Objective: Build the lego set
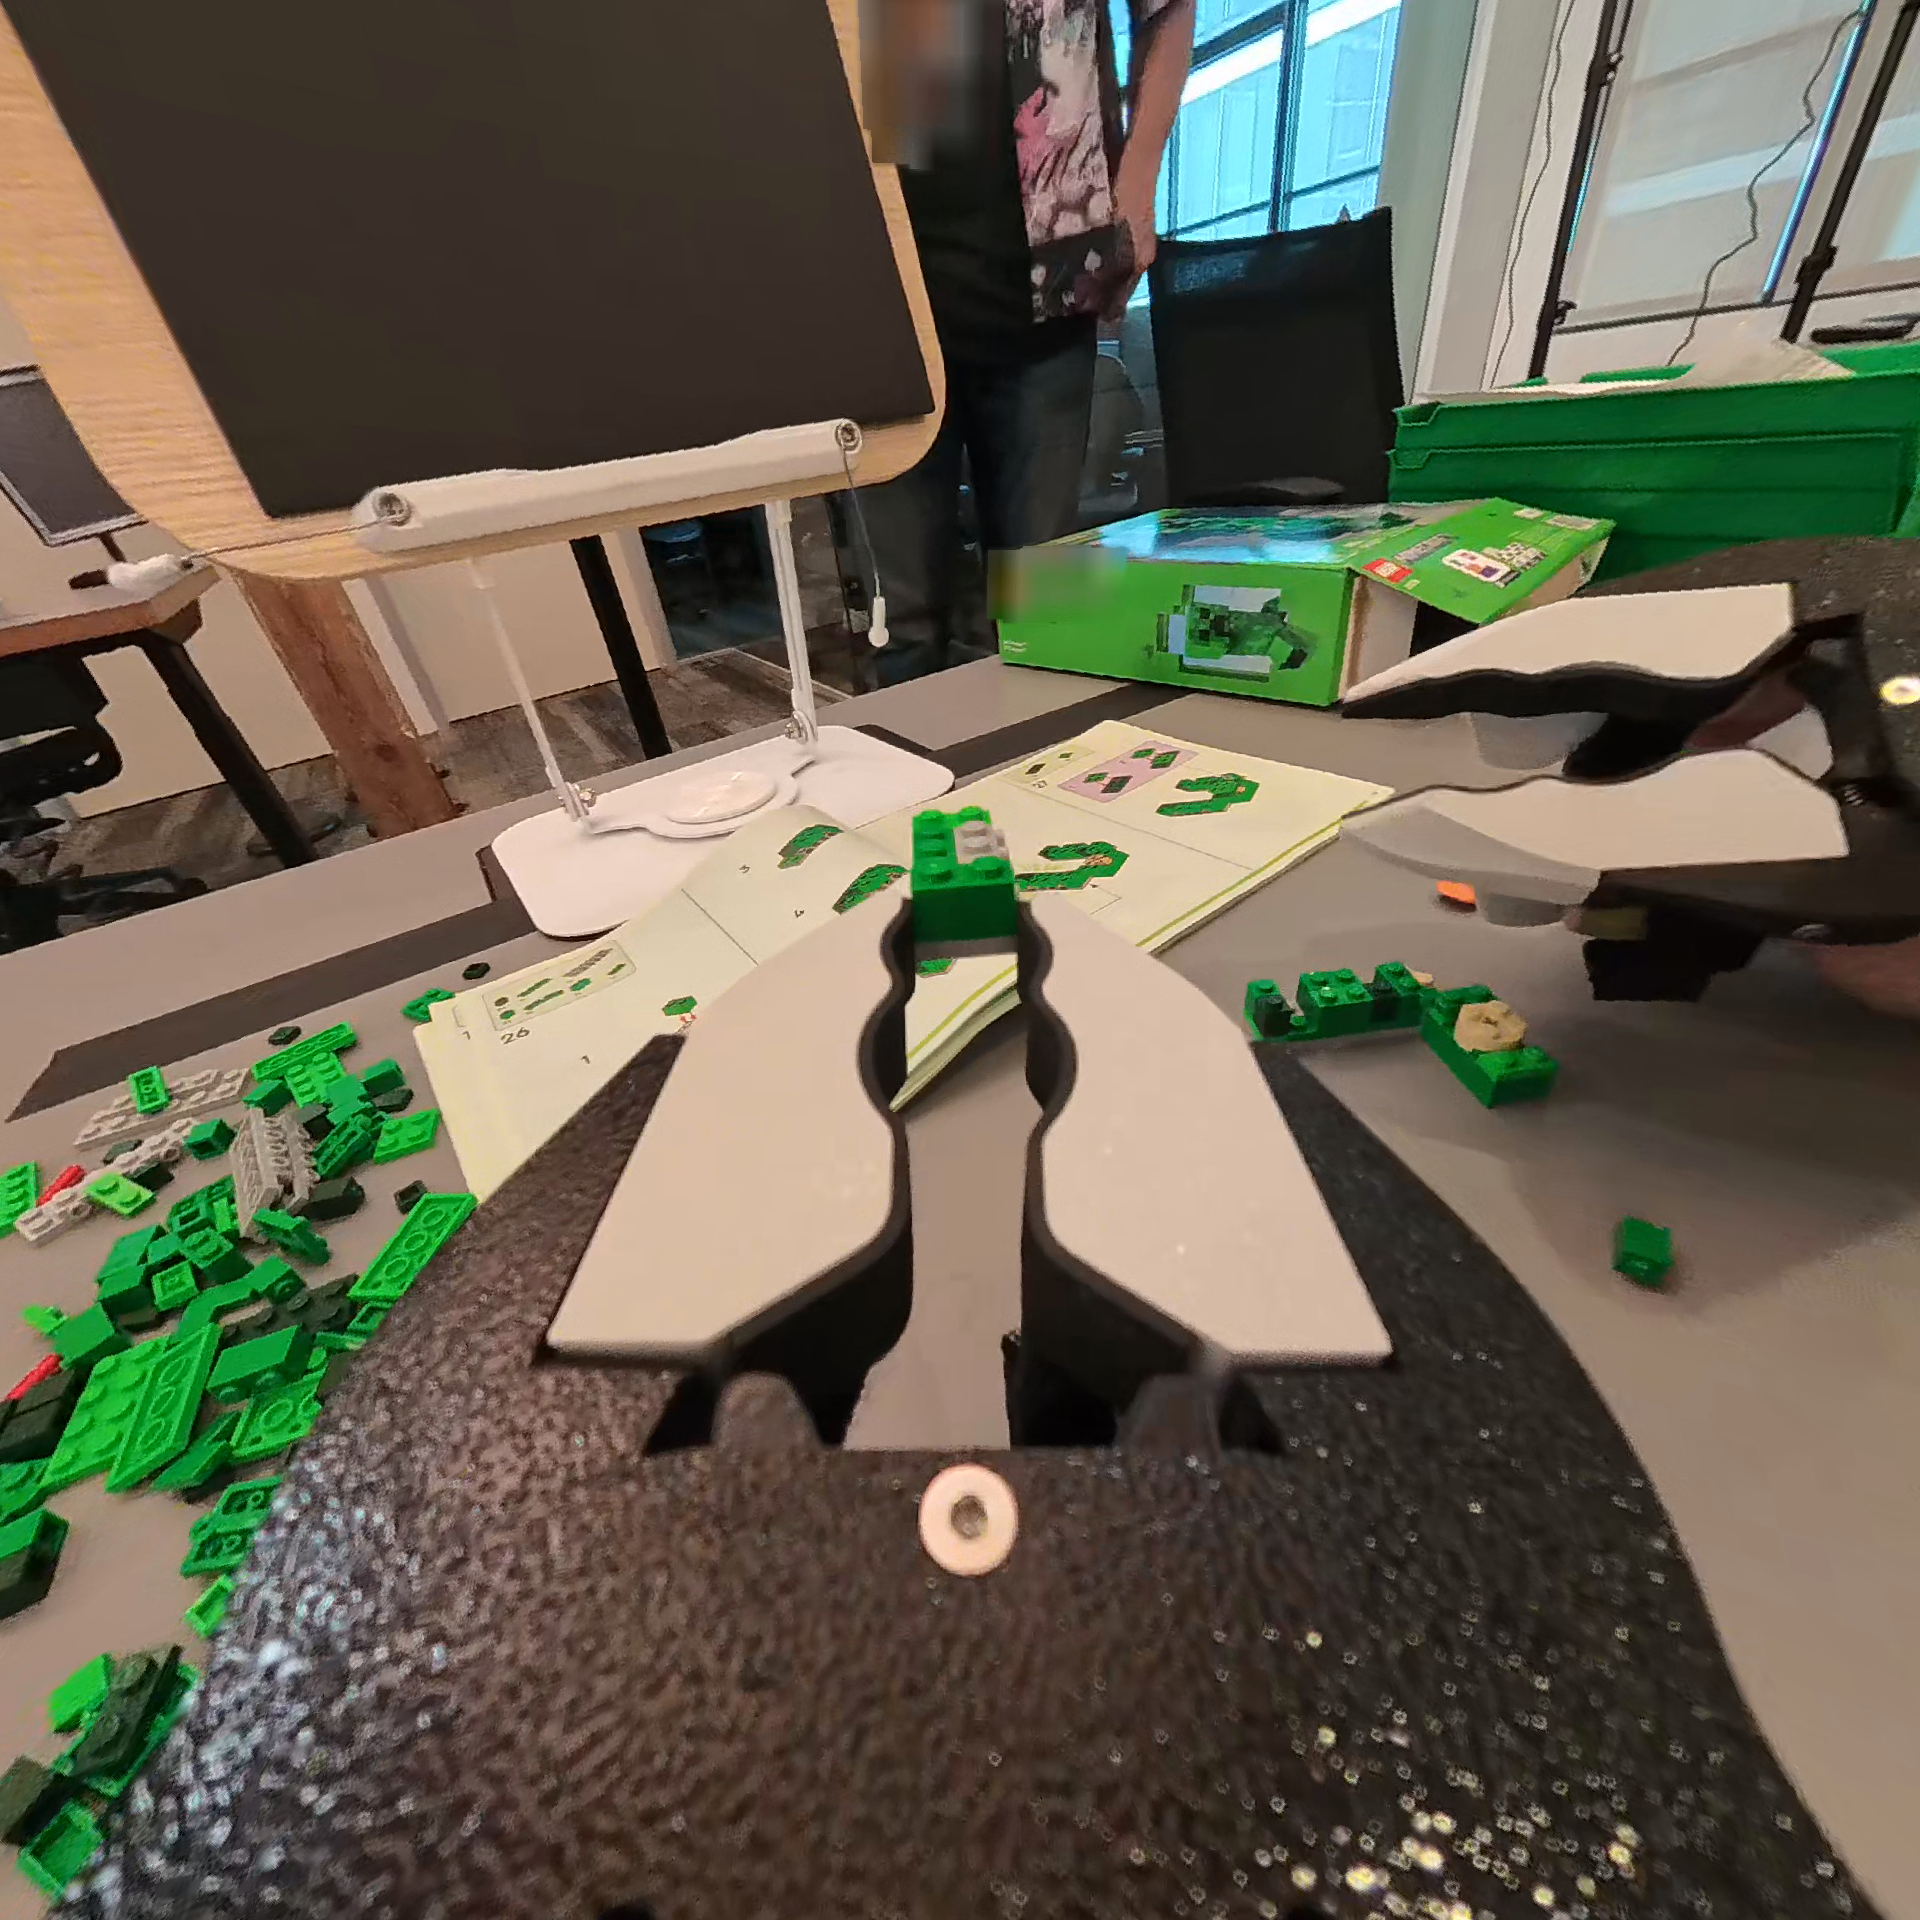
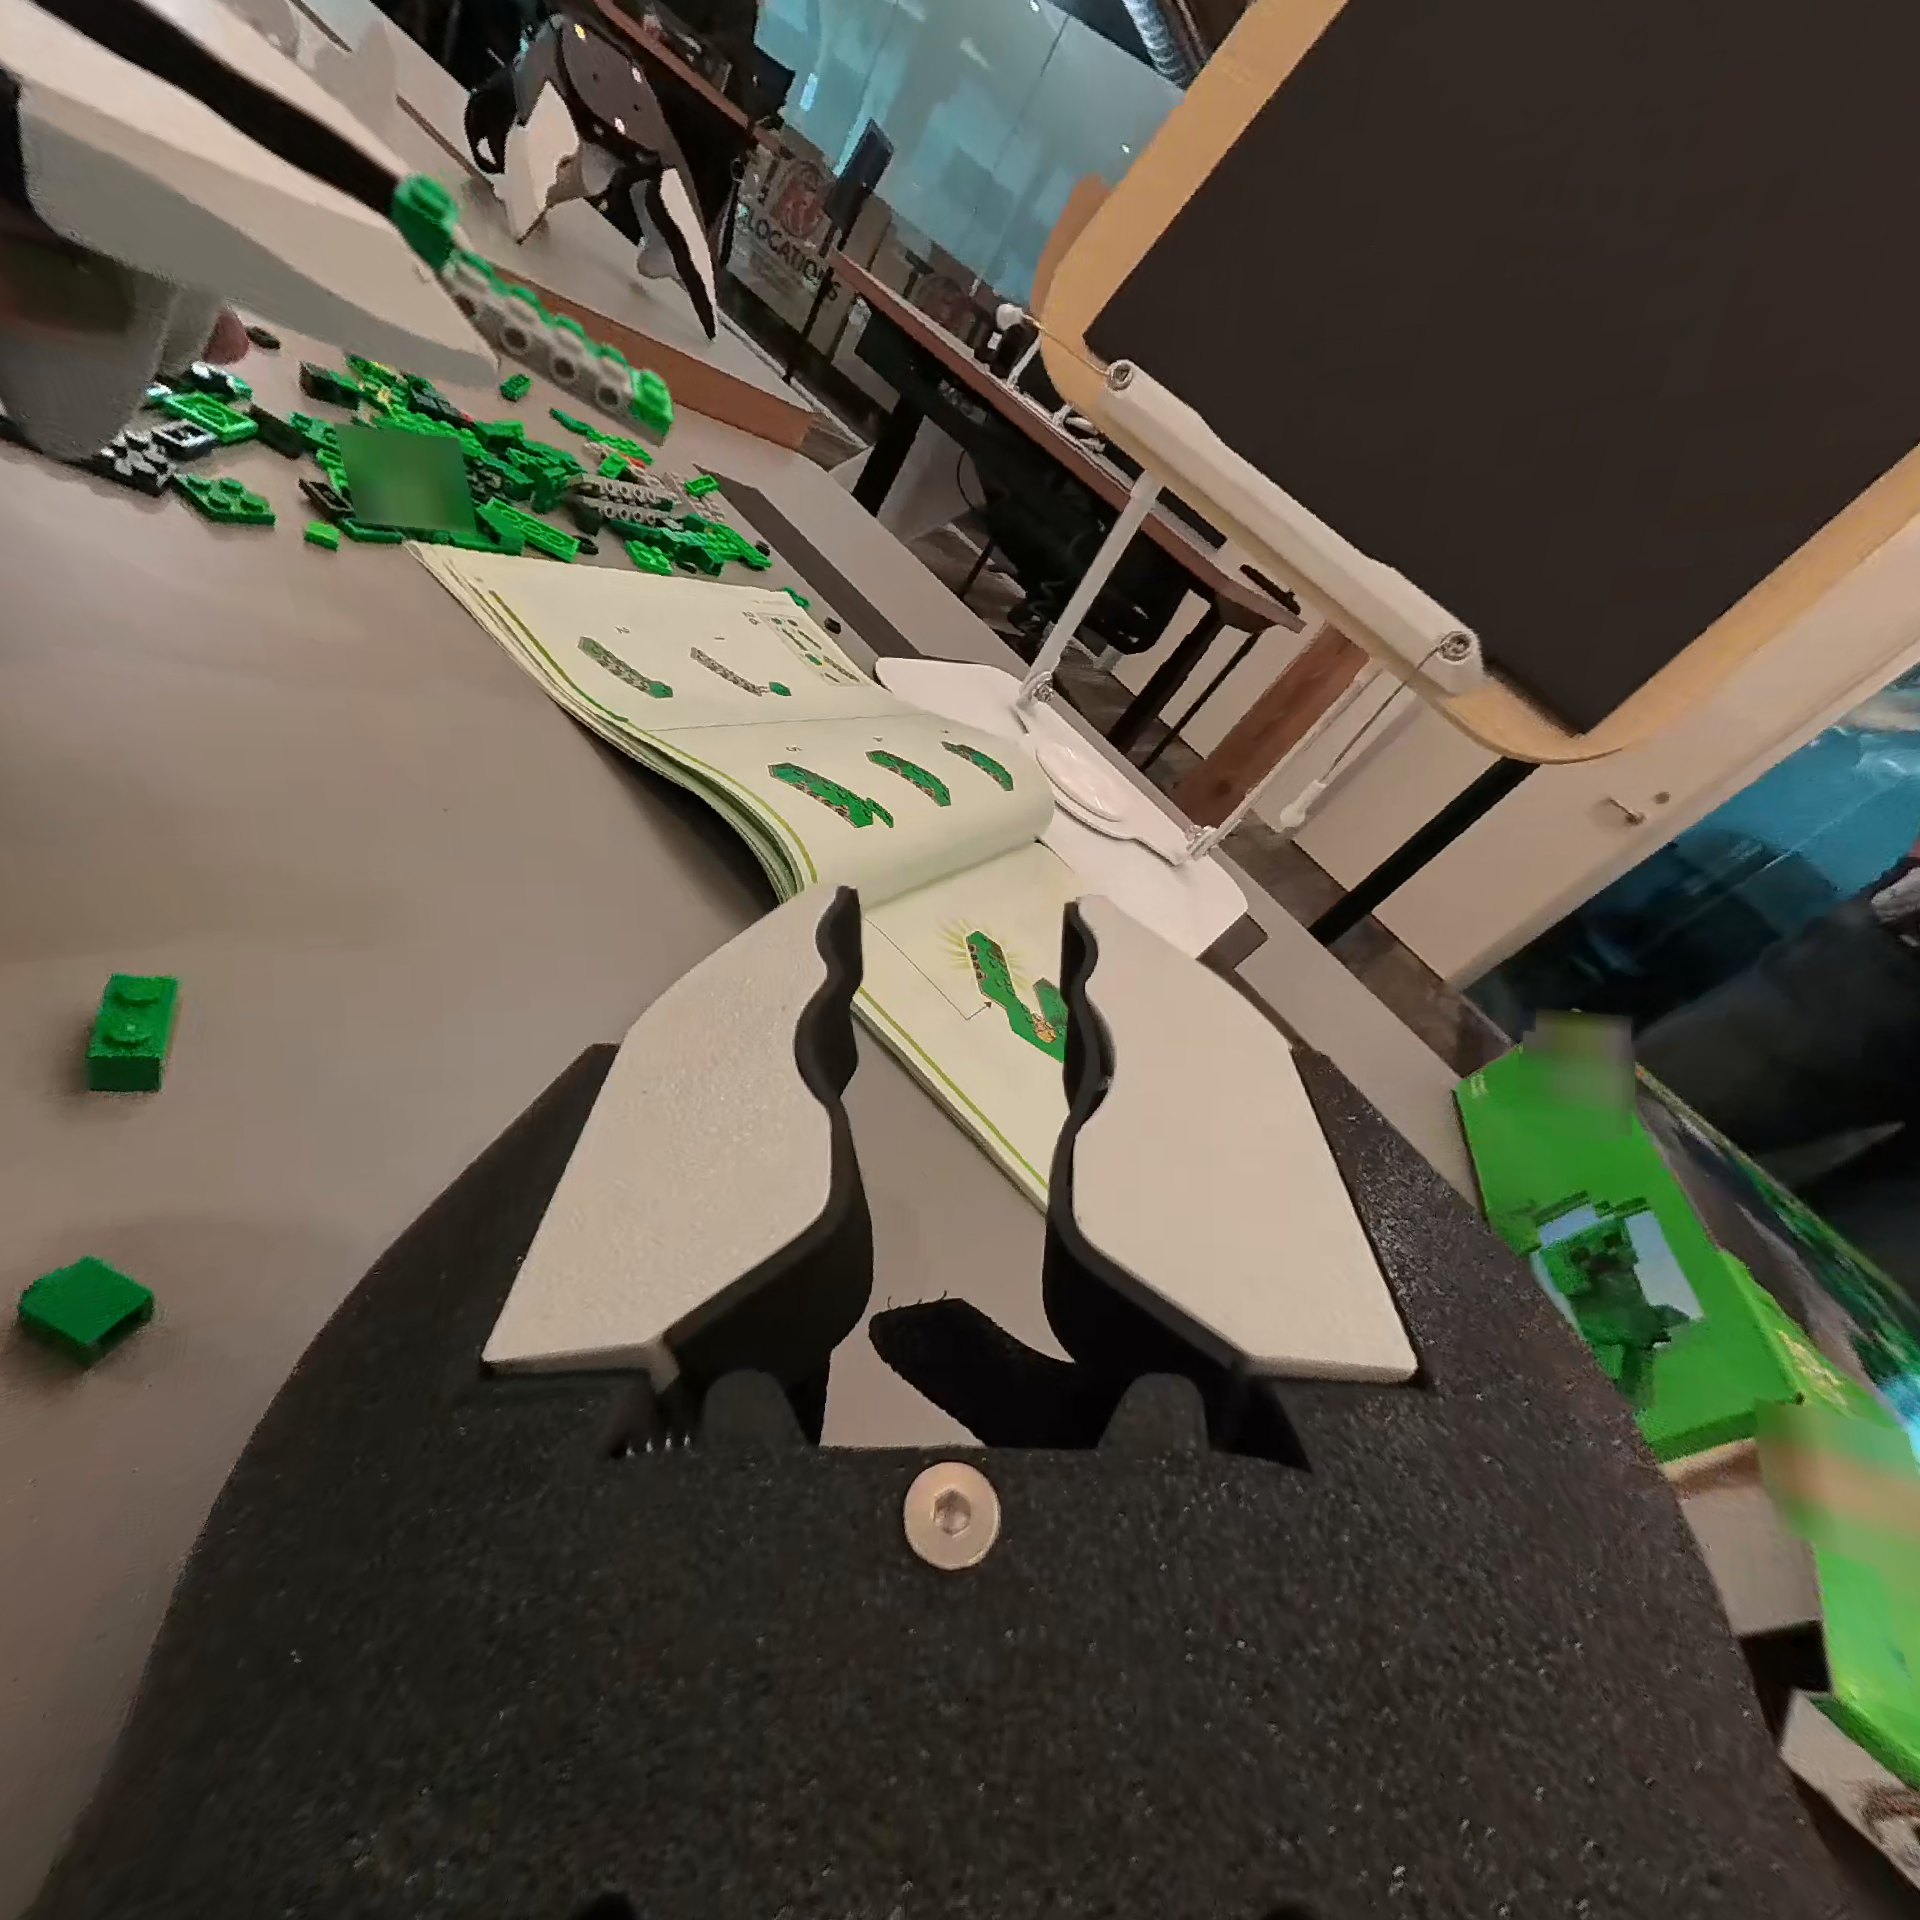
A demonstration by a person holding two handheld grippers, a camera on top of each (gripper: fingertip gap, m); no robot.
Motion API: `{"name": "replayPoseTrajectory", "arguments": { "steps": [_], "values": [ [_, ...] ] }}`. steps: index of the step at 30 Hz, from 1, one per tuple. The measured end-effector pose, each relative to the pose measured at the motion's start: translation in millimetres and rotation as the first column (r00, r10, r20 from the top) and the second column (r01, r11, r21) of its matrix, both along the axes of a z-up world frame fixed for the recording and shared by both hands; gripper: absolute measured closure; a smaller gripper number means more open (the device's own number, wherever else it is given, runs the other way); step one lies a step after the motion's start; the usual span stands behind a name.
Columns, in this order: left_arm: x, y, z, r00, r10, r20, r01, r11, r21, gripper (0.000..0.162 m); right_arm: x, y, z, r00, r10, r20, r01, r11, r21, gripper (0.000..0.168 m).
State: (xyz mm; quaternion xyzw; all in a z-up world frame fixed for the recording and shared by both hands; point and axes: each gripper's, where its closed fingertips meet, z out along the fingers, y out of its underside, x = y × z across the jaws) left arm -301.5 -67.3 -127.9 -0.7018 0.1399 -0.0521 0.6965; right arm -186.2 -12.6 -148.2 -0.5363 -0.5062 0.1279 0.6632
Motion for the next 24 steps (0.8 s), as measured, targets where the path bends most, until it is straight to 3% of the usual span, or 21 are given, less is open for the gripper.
{"name": "replayPoseTrajectory", "arguments": {
  "steps": [10,16,24],
  "values": [
    [12,2,-7,0.998,-0.036,-0.049,0.035,0.999,-0.029,0.145,2,3,-5,0.998,0.027,-0.06,-0.037,0.985,-0.17,0.142],
    [15,1,-8,0.997,-0.063,-0.038,0.061,0.997,-0.044,0.145,-8,-11,-7,0.995,0.095,-0.041,-0.1,0.98,-0.172,0.168],
    [13,1,-7,0.997,-0.042,-0.061,0.041,0.999,-0.022,0.145,-9,-13,-6,0.993,0.097,-0.061,-0.106,0.979,-0.174,0.168]
  ]
}}
